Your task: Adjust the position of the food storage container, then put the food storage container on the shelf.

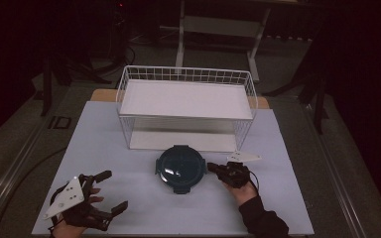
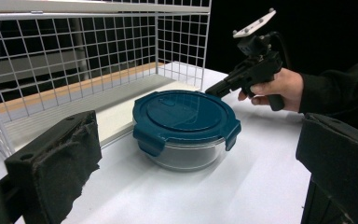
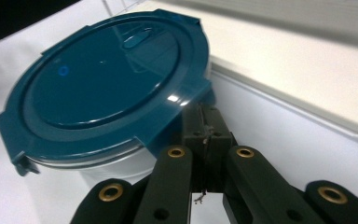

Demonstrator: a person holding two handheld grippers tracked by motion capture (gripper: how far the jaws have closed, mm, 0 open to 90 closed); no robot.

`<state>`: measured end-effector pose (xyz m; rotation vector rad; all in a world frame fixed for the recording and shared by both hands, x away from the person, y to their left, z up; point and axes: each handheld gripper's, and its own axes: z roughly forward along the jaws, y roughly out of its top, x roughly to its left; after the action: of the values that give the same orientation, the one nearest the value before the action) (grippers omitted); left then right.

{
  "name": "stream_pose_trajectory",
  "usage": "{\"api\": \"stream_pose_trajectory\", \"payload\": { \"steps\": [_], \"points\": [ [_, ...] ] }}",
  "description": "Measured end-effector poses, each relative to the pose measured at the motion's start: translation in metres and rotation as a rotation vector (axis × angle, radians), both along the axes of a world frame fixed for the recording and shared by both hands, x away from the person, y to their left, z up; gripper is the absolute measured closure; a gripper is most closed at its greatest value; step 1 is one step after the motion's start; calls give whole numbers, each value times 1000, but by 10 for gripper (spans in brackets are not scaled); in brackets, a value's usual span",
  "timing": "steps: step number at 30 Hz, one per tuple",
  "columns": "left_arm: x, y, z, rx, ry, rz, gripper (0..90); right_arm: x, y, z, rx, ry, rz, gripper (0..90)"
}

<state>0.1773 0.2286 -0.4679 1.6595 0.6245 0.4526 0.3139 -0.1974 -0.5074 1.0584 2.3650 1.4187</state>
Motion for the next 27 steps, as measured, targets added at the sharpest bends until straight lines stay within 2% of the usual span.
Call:
{"api": "stream_pose_trajectory", "payload": {
  "steps": [3, 7, 12, 13, 16, 18, 20, 22, 25, 27],
  "points": [
    [0, 0, 0, 0, 1, -1, 2, -5, -4, 7, 19, -15, -1, 895],
    [0, -1, 0, 3, 1, -5, 2, -12, -7, 14, 46, -37, 32, 858],
    [0, -2, 0, 13, 12, 7, 2, -21, -6, 22, 78, -45, 81, 698],
    [0, -2, 0, 13, 12, 7, 2, -21, -6, 22, 78, -45, 81, 698],
    [1, -3, 0, 30, 14, 16, 2, -29, -5, 29, 101, -71, 96, 567],
    [3, -4, 2, 41, 15, 19, 2, -32, -4, 32, 122, -80, 105, 406],
    [4, -6, 4, 47, 16, 18, 2, -34, -4, 35, 126, -94, 124, 311],
    [6, -7, 7, 49, 29, 14, 2, -36, -2, 37, 110, -114, 136, 169],
    [8, -11, 11, 69, 30, 8, 2, -36, -2, 39, 103, -131, 137, 95],
    [11, -13, 15, 89, 50, -6, 2, -38, -3, 42, 90, -161, 139, 96]
  ]
}}
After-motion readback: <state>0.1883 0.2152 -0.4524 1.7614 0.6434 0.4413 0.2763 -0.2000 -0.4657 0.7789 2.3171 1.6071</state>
